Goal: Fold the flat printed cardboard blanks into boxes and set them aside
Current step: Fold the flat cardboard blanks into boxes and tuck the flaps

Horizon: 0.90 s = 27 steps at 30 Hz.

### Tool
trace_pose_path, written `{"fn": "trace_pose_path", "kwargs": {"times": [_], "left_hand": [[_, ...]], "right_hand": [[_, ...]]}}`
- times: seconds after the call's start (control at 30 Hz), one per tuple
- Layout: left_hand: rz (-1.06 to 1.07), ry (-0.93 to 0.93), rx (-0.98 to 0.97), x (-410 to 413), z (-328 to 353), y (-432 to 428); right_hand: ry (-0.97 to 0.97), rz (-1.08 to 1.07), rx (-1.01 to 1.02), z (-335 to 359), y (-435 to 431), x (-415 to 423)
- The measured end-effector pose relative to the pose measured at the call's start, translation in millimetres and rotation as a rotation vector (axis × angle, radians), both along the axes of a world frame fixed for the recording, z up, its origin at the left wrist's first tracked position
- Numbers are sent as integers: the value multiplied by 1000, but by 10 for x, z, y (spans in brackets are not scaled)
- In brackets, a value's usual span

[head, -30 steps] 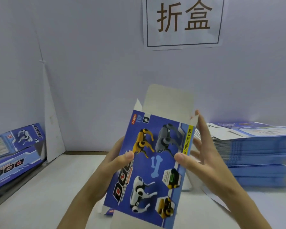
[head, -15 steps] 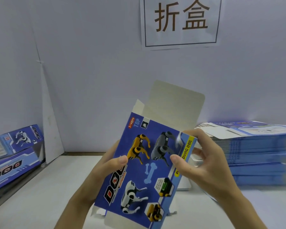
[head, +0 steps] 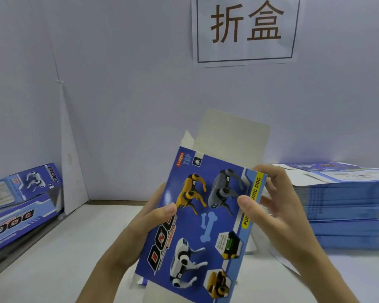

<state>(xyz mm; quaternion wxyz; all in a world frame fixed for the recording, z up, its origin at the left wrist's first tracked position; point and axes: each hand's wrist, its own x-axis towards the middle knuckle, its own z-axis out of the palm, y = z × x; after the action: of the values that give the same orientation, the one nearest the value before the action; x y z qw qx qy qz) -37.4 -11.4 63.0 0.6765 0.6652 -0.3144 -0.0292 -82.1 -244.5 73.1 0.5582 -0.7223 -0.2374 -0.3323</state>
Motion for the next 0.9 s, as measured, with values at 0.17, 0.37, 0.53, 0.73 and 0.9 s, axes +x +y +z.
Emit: {"fn": "trace_pose_path", "kwargs": {"times": [0.17,0.37,0.53,0.73,0.9], "left_hand": [[-35,-73,-139,39,36,-59],[-33,-77,-282,-44,98,-183],[65,-157,-306,-110,59,-255],[68,-207,-354,-75,53,-220],[48,-129,-428,-80,18,-237]], "right_hand": [[75,159,75,17,-77,1],[73,314,187,-37,41,28],[66,325,207,-49,122,32],[91,242,110,-48,139,-8],[94,178,76,-93,170,10]]}}
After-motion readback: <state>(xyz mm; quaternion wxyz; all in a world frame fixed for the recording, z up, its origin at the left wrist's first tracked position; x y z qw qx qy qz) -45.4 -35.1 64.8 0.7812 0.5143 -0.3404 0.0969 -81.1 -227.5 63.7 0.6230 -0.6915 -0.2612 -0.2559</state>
